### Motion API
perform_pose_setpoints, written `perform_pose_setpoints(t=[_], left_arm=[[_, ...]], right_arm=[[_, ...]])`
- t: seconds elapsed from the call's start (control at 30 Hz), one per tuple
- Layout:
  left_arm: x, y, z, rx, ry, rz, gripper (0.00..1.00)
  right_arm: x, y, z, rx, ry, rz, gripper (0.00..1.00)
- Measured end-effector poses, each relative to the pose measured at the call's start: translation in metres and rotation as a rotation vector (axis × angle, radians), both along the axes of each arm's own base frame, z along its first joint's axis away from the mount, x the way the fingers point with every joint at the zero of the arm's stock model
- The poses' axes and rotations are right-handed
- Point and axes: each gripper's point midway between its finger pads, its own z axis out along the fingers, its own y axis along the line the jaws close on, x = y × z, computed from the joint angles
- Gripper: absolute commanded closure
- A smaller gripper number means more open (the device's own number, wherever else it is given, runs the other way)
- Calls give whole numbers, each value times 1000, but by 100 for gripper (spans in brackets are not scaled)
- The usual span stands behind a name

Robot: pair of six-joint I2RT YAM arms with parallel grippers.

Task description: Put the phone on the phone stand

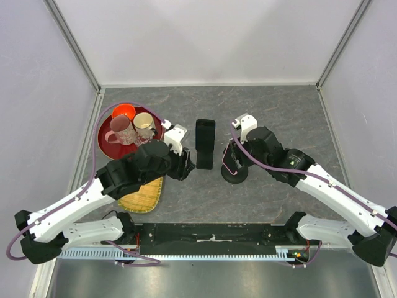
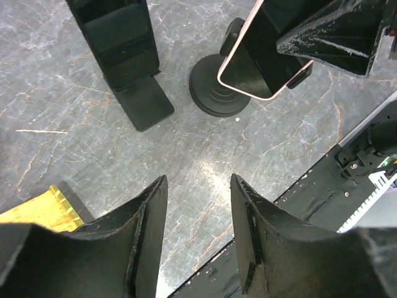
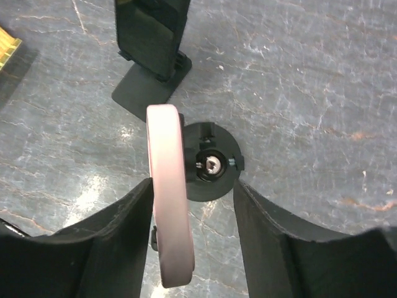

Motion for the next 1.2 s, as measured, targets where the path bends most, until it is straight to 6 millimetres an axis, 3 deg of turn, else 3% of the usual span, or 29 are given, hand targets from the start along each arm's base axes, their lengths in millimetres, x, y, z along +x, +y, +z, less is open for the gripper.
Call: perform_pose_setpoints(t=[0.2, 0.4, 0.5, 0.63, 0.73, 0.77, 0.93, 1.07, 1.2], left_arm=[[9, -23, -8, -19, 36, -47, 48], [26, -46, -20, -70, 106, -106, 48], [32, -53, -13, -104, 112, -128, 48], [40, -58, 15, -167, 79, -141, 48], [51, -56, 38, -217, 34, -128, 47], [55, -54, 43, -227, 22, -118, 47], [69, -41, 55, -241, -27, -80, 47], [74, -37, 57, -227, -80, -78, 48], [74, -28, 44, -200, -129, -74, 48]], right_arm=[[-14, -24, -10, -65, 53, -49, 27], [-24, -47, 2, -80, 43, -108, 25], [-22, -64, 6, -112, 23, -190, 26], [-19, -83, 17, -142, -9, -286, 27], [-19, -78, 29, -98, -17, -271, 19], [-21, -74, 30, -76, -12, -250, 2], [-42, -45, 50, 121, -5, -93, 2], [-44, -38, 61, 229, -13, -112, 2], [-31, -27, 44, 210, 32, -198, 2]])
